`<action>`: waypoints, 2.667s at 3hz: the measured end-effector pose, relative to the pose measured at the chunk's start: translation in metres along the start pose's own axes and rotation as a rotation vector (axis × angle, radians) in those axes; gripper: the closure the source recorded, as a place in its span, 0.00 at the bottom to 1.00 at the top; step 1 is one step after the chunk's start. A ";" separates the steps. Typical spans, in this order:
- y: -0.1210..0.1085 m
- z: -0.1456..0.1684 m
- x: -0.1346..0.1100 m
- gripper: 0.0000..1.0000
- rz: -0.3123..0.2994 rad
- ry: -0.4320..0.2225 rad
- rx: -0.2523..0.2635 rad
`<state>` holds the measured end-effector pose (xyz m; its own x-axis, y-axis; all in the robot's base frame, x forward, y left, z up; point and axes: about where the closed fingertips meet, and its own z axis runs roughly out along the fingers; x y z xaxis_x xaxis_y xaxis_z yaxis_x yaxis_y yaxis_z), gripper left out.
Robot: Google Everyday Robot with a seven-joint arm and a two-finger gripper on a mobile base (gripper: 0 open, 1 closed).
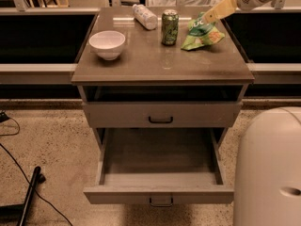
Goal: Place green rice chip bag into middle drawer
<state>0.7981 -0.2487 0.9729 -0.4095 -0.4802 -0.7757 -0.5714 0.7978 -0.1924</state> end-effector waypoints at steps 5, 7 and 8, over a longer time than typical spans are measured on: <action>-0.001 0.132 0.036 0.14 0.225 0.058 -0.003; 0.004 0.125 0.063 0.61 0.184 0.115 -0.056; -0.002 0.068 0.046 0.92 0.067 -0.008 -0.121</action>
Offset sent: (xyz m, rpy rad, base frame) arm 0.1337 0.0042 -0.0086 0.1960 -0.0213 -0.0870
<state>0.8283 -0.2474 0.8971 -0.4444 -0.4242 -0.7891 -0.6245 0.7782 -0.0666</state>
